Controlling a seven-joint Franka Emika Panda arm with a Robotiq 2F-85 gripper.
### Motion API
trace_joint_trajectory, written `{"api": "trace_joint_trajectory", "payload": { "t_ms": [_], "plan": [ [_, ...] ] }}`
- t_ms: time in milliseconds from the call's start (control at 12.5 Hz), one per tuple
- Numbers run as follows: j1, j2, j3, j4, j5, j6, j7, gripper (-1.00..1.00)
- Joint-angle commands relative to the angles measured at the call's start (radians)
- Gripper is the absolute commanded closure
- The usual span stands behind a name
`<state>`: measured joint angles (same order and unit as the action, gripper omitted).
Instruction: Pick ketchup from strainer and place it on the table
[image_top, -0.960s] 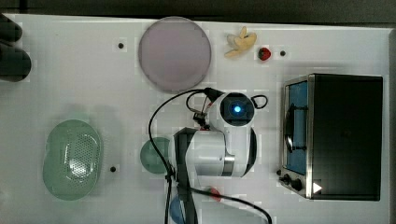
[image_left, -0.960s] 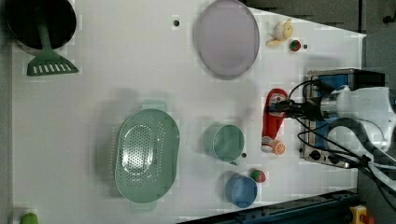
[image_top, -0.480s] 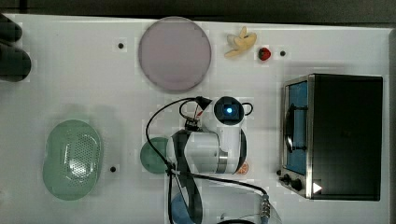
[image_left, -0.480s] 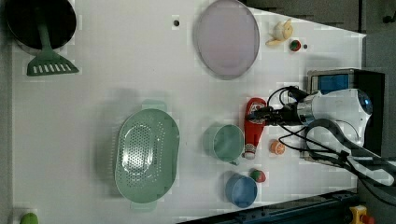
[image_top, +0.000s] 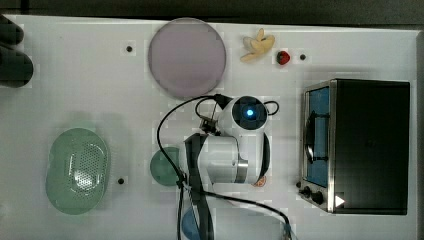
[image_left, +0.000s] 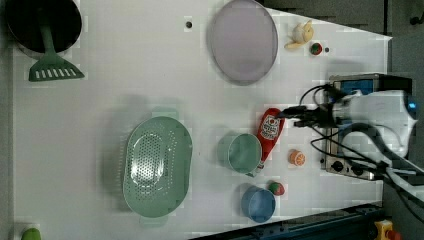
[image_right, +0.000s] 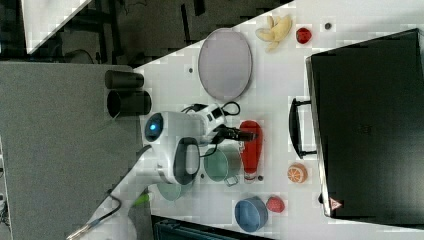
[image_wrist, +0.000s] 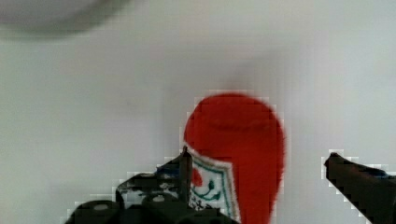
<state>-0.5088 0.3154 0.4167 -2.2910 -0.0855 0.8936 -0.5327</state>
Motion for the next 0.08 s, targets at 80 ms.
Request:
{"api": "trace_joint_trajectory", "payload": {
  "t_ms": [80],
  "plan": [
    [0.000, -0.152, 0.017, 0.156, 0.002, -0.086, -0.002, -1.00]
  ]
}}
